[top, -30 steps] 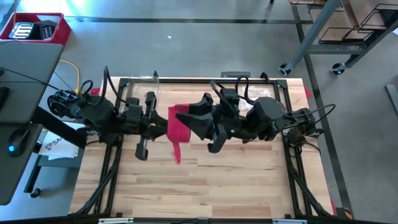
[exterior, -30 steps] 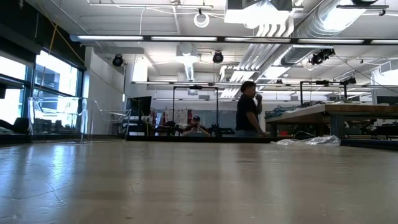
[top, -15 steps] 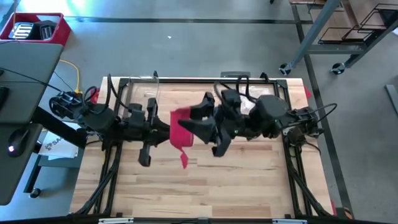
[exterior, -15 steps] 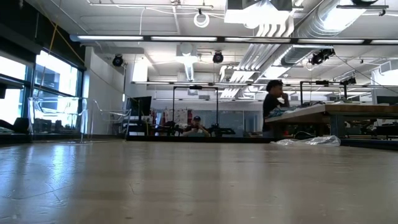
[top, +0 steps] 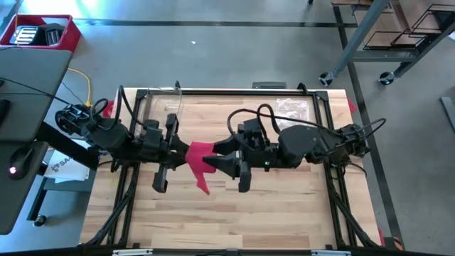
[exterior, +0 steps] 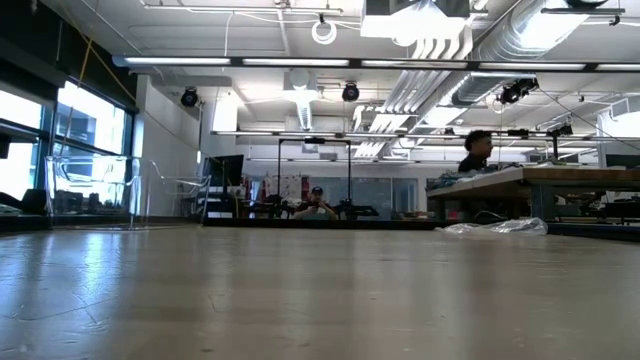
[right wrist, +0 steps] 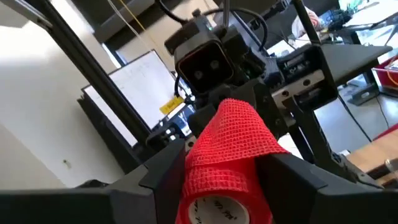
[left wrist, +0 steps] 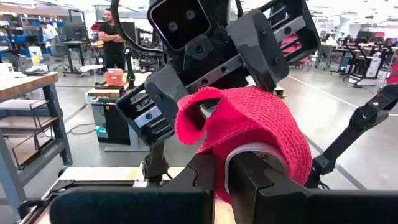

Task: Roll bandage
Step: Roll the red bandage

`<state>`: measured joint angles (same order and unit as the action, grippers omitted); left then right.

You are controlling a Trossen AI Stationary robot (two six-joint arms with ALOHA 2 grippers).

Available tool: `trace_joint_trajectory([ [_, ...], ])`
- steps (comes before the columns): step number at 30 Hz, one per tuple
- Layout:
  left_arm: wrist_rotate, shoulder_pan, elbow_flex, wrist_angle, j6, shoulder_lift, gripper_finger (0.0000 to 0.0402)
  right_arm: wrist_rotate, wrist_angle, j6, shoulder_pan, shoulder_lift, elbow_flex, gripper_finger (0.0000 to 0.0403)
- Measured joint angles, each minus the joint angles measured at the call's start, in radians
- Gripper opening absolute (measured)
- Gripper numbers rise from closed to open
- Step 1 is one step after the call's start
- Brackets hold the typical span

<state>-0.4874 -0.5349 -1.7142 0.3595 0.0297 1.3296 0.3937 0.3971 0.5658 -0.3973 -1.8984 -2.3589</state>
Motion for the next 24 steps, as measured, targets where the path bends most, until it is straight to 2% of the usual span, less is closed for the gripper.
trace_joint_trajectory([
  [6, -0.009, 0.001, 0.0, -0.004, 0.07, 0.0, 0.0014, 0.003, 0.047, -0.062, 0.0, 0.027, 0.001, 0.019],
  [17, -0.066, 0.006, -0.005, -0.022, 0.201, -0.022, 0.0014, 0.174, 0.204, -0.204, -0.042, 0.123, 0.002, 0.019],
  [24, -0.146, 0.004, -0.005, -0.025, 0.23, -0.053, 0.0014, 0.118, 0.362, -0.141, -0.098, 0.062, 0.003, 0.019],
])
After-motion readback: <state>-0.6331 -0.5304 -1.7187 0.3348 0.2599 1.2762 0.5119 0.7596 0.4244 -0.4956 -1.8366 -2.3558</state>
